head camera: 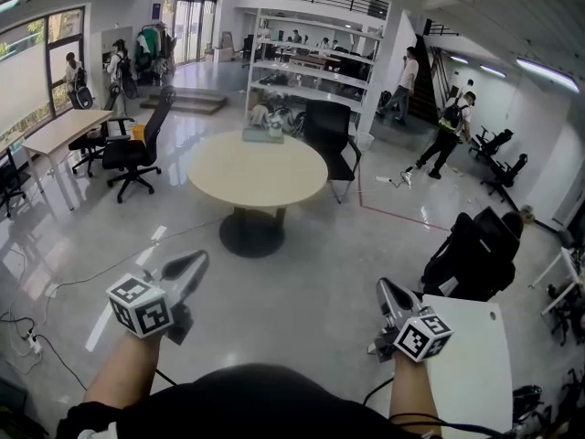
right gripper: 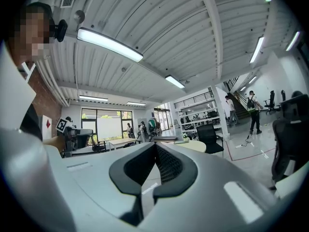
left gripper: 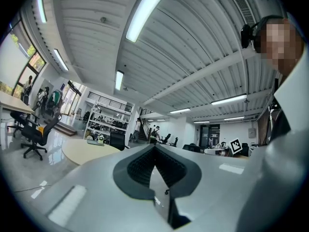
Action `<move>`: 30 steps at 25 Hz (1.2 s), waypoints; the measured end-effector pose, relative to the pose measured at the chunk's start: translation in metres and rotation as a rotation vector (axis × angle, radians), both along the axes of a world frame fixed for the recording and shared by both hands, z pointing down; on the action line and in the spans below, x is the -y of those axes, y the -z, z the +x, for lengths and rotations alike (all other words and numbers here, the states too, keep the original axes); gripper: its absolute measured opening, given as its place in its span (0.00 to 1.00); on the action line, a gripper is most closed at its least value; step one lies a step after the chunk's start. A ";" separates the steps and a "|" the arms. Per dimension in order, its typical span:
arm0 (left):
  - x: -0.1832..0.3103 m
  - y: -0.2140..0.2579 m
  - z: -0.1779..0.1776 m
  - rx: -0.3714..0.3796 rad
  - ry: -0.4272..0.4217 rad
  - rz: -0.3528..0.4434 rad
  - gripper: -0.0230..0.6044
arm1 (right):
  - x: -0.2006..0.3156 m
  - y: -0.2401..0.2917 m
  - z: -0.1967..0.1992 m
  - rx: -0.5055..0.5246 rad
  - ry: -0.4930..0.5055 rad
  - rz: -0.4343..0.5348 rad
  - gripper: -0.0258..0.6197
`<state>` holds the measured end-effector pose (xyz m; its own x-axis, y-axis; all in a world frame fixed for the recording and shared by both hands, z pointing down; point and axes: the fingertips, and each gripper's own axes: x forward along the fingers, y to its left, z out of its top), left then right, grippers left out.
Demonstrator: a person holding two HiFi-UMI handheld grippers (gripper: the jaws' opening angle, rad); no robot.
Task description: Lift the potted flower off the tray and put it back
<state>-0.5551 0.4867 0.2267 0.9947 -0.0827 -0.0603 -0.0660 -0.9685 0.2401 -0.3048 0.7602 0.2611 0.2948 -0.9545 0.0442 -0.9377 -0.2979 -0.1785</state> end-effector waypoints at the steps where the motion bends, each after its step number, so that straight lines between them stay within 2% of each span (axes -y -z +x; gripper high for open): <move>1: -0.006 0.000 0.004 -0.001 0.000 0.000 0.02 | -0.005 0.000 0.004 -0.001 0.003 -0.002 0.06; 12: -0.088 -0.017 0.053 0.035 -0.001 -0.009 0.02 | -0.070 -0.011 0.041 -0.003 0.054 -0.019 0.06; 17: -0.110 -0.024 0.070 0.061 -0.010 -0.004 0.02 | -0.080 -0.024 0.054 0.026 0.072 -0.023 0.06; 24: -0.089 -0.041 0.089 0.071 -0.024 -0.045 0.02 | -0.057 -0.035 0.066 0.042 0.078 -0.048 0.06; 30: -0.016 -0.048 0.114 0.036 -0.065 -0.062 0.02 | 0.009 -0.031 0.082 0.014 0.044 -0.068 0.06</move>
